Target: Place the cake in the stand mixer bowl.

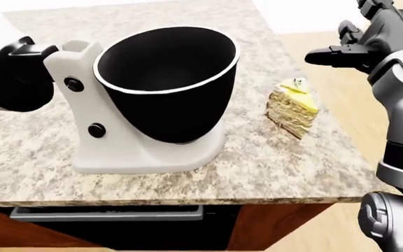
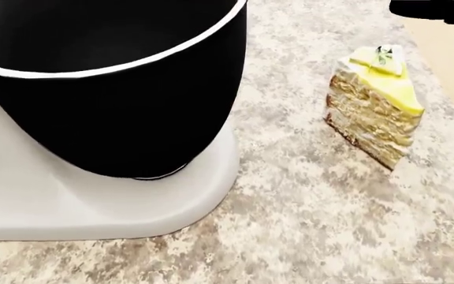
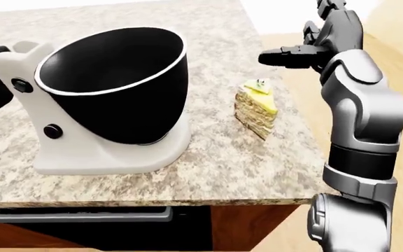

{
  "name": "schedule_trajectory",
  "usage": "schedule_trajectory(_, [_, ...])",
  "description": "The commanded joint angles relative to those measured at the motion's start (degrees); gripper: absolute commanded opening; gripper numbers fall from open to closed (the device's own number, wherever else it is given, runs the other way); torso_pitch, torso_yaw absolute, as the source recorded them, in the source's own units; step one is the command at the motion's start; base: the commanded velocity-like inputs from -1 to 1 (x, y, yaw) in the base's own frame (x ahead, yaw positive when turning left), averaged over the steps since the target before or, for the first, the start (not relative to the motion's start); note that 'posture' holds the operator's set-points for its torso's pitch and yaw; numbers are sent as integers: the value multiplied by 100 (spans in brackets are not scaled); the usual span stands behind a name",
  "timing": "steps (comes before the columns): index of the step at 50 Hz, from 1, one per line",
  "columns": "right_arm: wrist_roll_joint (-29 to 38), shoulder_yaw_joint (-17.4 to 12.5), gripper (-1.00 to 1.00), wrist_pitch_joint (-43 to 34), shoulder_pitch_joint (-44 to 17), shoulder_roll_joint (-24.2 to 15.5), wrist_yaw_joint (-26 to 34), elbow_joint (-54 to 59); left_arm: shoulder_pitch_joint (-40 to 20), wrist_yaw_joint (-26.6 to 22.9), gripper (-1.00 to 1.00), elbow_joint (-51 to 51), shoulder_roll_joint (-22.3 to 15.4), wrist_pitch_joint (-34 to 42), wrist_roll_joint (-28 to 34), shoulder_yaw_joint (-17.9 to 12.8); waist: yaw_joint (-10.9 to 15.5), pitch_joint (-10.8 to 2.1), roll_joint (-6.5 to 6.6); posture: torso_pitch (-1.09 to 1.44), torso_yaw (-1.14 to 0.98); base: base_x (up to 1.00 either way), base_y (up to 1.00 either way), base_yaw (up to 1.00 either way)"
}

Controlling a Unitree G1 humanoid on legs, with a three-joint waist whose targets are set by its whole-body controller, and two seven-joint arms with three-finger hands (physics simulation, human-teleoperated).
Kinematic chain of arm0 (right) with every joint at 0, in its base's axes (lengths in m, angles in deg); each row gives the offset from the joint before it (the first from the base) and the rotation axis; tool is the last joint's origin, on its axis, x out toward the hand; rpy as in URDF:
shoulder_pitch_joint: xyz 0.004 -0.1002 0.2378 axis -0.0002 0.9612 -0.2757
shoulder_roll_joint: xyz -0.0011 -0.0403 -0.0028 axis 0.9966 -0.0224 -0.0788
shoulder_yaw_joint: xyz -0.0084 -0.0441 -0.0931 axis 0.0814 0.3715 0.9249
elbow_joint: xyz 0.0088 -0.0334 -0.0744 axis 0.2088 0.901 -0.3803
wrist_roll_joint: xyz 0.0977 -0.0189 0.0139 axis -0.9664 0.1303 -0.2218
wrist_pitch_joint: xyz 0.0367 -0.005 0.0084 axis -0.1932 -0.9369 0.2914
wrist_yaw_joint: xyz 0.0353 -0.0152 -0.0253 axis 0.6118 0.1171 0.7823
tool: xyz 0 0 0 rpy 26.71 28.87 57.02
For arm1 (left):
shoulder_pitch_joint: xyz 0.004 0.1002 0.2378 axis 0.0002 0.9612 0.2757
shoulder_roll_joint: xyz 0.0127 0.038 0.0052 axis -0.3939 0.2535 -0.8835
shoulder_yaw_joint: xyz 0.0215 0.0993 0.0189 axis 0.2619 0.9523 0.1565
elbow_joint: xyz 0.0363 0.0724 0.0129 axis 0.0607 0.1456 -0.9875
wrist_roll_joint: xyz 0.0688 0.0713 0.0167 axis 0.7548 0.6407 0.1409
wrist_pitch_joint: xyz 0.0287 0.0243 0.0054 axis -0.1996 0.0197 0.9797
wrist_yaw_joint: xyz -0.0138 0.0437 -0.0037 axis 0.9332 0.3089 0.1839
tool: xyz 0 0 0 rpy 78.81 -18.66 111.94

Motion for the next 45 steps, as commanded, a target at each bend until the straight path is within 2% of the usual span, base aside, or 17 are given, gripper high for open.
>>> schedule_trajectory(1, [296,-8,100,-27,-625,-550,418,34,-84,-10,100,23,-162,-120,42,-189,-11,-173,0,0,0,0,0,0])
schedule_trajectory(2, [362,42,100,-235,-950,-797,720,288,-83,-1,100,32,-148,-122,42,-180,-10,-172,-3,0,0,0,0,0])
schedule_trajectory(4, [870,301,100,13,-1536,-1290,1315,1071,-85,20,100,80,-111,-143,62,-121,-10,-156,4,0,0,0,0,0])
schedule_trajectory(6, [1316,465,100,153,-1976,-1456,1782,1581,-112,30,100,81,-116,-147,59,-82,-8,-126,15,0,0,0,0,0])
schedule_trajectory(7, [1652,695,100,264,-2249,-1610,2190,1859,-118,20,100,71,-107,-145,70,-76,-4,-110,18,0,0,0,0,0])
schedule_trajectory(8, [1870,712,100,292,-2392,-1588,2432,1993,-125,16,100,65,-101,-139,81,-75,-10,-101,18,0,0,0,0,0])
schedule_trajectory(9, [2231,967,100,423,-2591,-1660,2907,2198,-127,13,100,65,-88,-138,100,-70,-16,-92,22,0,0,0,0,0])
schedule_trajectory(10, [2502,986,100,479,-2764,-1624,3176,2408,-136,14,100,70,-81,-133,103,-67,-27,-82,22,0,0,0,0,0])
schedule_trajectory(12, [3235,1211,100,1087,-3334,-1557,3652,3107,-151,64,100,123,-39,-186,113,33,-64,-71,38,0,0,0,0,0])
schedule_trajectory(16, [4349,1308,100,1891,-3933,-1211,4131,4057,-204,96,100,177,-14,-236,122,183,-130,-64,101,0,0,0,0,0])
schedule_trajectory(18, [4716,1216,100,1971,-4103,-960,4118,4384,-243,92,100,166,4,-198,150,194,-145,-53,129,0,0,0,0,0])
schedule_trajectory(23, [5461,1345,100,2492,-4729,-413,4446,5055,-275,64,100,136,6,-145,162,156,-192,-51,244,0,0,0,0,0])
schedule_trajectory(28, [5814,1217,100,2590,-4597,-124,4698,5034,-268,14,100,92,4,-127,273,111,-210,-25,336,0,0,0,0,0])
schedule_trajectory(33, [6157,1220,100,2797,-4311,-72,5075,4775,-315,93,100,215,50,-211,262,296,-210,-43,333,0,0,0,0,0])
schedule_trajectory(41, [6711,1291,100,3337,-4577,230,5308,4818,-364,44,100,183,73,-141,302,239,-241,-52,386,0,0,0,0,0])
schedule_trajectory(42, [6697,1309,100,3645,-4541,240,5491,4724,-361,48,100,199,104,-164,320,273,-246,-51,390,0,0,0,0,0])
schedule_trajectory(45, [6808,1275,100,3618,-4554,364,5681,4627,-387,50,100,204,112,-130,326,273,-253,-53,394,0,0,0,0,0])
